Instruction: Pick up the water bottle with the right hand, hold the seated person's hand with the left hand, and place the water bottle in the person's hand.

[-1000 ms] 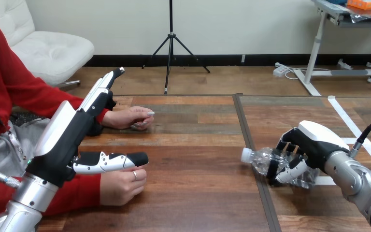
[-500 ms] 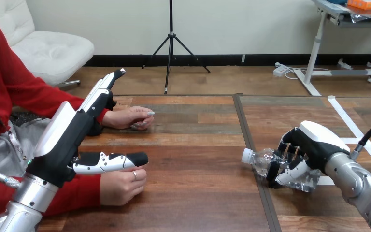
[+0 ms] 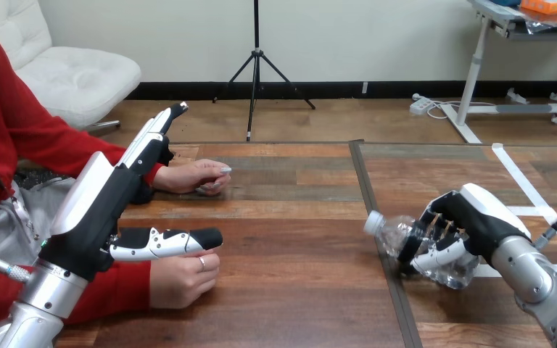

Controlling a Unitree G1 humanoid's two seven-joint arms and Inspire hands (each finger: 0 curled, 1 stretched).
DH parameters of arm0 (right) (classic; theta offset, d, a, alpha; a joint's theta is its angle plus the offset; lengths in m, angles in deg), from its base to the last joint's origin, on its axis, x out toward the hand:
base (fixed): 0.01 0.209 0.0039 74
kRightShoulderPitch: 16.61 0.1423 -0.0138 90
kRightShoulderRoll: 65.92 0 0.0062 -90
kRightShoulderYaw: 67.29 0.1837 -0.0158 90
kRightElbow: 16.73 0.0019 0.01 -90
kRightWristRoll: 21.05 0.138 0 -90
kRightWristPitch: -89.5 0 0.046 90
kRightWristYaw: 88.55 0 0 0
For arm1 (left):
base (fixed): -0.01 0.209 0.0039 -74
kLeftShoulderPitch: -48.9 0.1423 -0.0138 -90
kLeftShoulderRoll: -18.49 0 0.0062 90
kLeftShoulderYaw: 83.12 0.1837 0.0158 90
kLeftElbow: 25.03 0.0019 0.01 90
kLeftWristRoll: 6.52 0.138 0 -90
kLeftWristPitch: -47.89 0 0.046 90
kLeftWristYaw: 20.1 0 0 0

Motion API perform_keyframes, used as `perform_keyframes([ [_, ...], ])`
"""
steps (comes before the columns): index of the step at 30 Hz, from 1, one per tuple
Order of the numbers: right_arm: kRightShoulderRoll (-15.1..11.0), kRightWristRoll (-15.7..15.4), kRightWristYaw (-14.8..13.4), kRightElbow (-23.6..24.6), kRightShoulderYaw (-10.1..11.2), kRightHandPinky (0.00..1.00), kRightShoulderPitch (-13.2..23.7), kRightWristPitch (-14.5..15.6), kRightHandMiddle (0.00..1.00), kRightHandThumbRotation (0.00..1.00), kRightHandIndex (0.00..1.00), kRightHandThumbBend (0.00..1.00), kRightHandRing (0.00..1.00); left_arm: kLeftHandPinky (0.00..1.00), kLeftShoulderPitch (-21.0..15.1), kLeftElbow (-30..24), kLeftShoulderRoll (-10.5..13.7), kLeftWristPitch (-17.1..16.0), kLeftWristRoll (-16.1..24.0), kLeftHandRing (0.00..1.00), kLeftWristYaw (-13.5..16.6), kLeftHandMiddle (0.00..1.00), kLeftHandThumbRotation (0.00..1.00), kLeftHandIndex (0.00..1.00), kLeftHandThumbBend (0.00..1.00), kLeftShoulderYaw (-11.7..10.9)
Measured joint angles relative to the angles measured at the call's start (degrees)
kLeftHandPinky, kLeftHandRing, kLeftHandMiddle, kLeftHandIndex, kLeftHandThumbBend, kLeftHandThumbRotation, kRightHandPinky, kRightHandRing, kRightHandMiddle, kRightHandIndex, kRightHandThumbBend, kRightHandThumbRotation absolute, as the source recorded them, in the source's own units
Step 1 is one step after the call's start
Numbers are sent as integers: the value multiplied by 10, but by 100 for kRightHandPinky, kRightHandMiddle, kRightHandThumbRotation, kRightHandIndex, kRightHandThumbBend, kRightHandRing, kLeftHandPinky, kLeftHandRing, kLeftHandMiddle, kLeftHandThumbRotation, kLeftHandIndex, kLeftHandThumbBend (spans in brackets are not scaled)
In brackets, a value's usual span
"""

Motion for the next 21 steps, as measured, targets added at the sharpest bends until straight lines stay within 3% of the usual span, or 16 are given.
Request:
perform_keyframes([
  [21, 24, 109, 8, 40, 82, 19, -53, -2, 29, 0, 25, 71, 25, 90, 0, 0, 0, 0, -2, 99, -1, 98, 56, 98, 100, 0],
])
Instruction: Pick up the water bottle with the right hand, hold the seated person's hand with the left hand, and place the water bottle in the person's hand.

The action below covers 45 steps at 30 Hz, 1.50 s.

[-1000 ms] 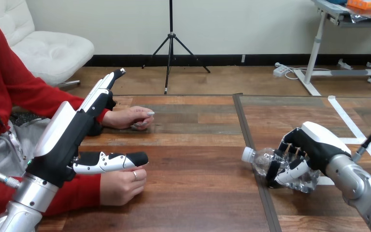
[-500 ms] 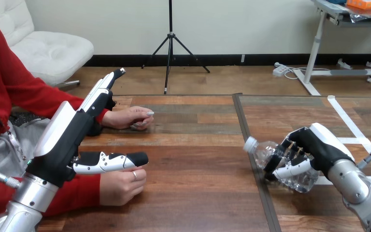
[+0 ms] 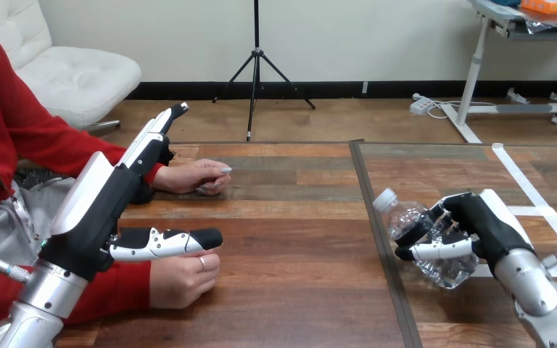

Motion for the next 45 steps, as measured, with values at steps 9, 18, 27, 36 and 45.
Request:
perform_keyframes([
  [9, 6, 39, 7, 30, 31, 16, -26, -7, 25, 0, 22, 68, 21, 90, 0, 0, 0, 0, -1, 99, -1, 99, 57, 98, 100, 0],
  [18, 11, 73, 14, 61, 59, 14, -46, -18, 24, 0, 22, 69, 19, 90, 0, 0, 0, 0, -7, 99, -8, 99, 57, 98, 100, 0],
  [27, 21, 92, 20, 104, 81, 12, -61, -19, 22, 0, 21, 69, 17, 90, 0, 0, 1, -1, -13, 99, -12, 99, 56, 98, 100, -1],
  [36, 39, 115, 30, 151, 95, 12, -79, -20, 22, 0, 21, 69, 17, 90, 0, 0, 2, -1, -10, 100, -17, 98, 56, 98, 100, -2],
  [45, 58, 119, 33, 190, 99, 11, -96, -19, 21, 0, 20, 68, 16, 91, 0, -5, 15, 8, 42, 97, -10, 96, 57, 96, 100, -6],
])
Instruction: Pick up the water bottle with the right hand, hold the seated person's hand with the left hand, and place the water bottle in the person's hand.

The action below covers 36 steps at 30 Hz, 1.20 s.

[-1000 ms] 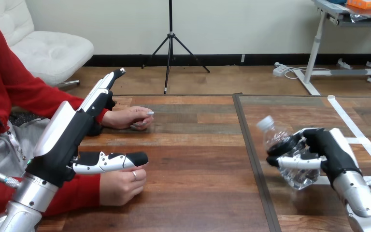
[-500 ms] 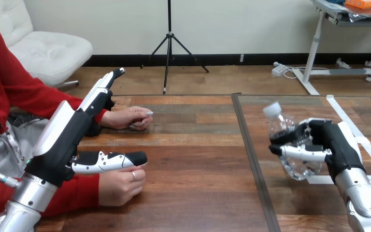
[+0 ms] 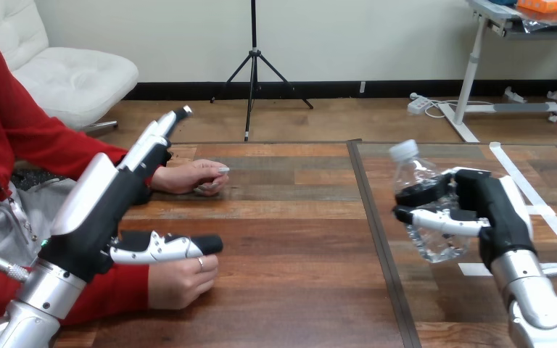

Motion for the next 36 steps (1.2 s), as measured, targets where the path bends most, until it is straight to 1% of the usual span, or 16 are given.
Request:
perform_keyframes([
  [7, 15, 1, 2, 32, 2, 11, -12, 4, 20, 0, 20, 68, 15, 89, 4, -15, 15, 24, 35, 92, 3, 91, 54, 92, 100, 0],
  [14, 27, 0, 5, 55, 3, 11, -17, 5, 19, 0, 19, 68, 15, 85, 15, -42, 39, 54, 61, 85, -2, 86, 50, 88, 100, 0],
  [18, 32, -2, 5, 72, 3, 11, -22, 5, 19, 0, 19, 68, 15, 82, 22, -58, 56, 70, 69, 82, -12, 84, 49, 85, 100, 0],
  [19, 33, -2, 5, 75, 3, 11, -22, 5, 19, 0, 19, 68, 15, 80, 23, -61, 60, 73, 72, 81, -15, 82, 48, 84, 100, 0],
  [23, 36, -1, 5, 89, 3, 10, -24, 7, 19, 0, 19, 67, 14, 77, 26, -71, 78, 86, 85, 79, -28, 81, 49, 83, 100, 0],
  [27, 40, 0, 5, 104, 4, 9, -24, 12, 18, 0, 19, 66, 13, 76, 27, -77, 98, 96, 101, 78, -42, 80, 48, 82, 100, 1],
  [36, 52, 8, 5, 141, 7, 8, -25, 33, 18, 0, 19, 65, 12, 76, 27, -77, 137, 119, 103, 79, -89, 81, 45, 82, 100, 4],
])
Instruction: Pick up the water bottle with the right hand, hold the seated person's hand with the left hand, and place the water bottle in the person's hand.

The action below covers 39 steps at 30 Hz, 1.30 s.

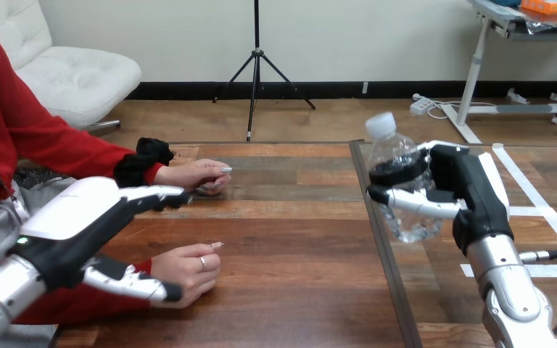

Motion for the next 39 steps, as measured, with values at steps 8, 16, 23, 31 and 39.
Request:
perform_keyframes([
  [8, 8, 2, 0, 15, 0, 7, 0, 1, 18, 0, 19, 66, 12, 75, -1, -2, 26, 21, 0, 79, -45, 81, 41, 83, 100, 6],
  [16, 15, 9, 0, 18, 0, 7, 0, 2, 17, 0, 20, 65, 11, 75, -3, -2, 47, 33, 13, 80, -72, 82, 41, 85, 100, 15],
  [23, 23, 10, -1, 19, 2, 7, 0, 3, 17, 0, 20, 66, 11, 76, -9, -1, 62, 42, 22, 81, -94, 83, 41, 85, 100, 24],
  [31, 27, 7, -4, 26, 2, 6, -5, 3, 17, 0, 19, 66, 10, 76, -25, 8, 70, 39, 24, 82, -100, 84, 40, 85, 100, 35],
  [39, 30, 15, -1, 48, 2, 6, -11, 14, 17, 0, 19, 64, 10, 76, -49, 29, 74, 37, 26, 82, -102, 84, 38, 85, 100, 48],
])
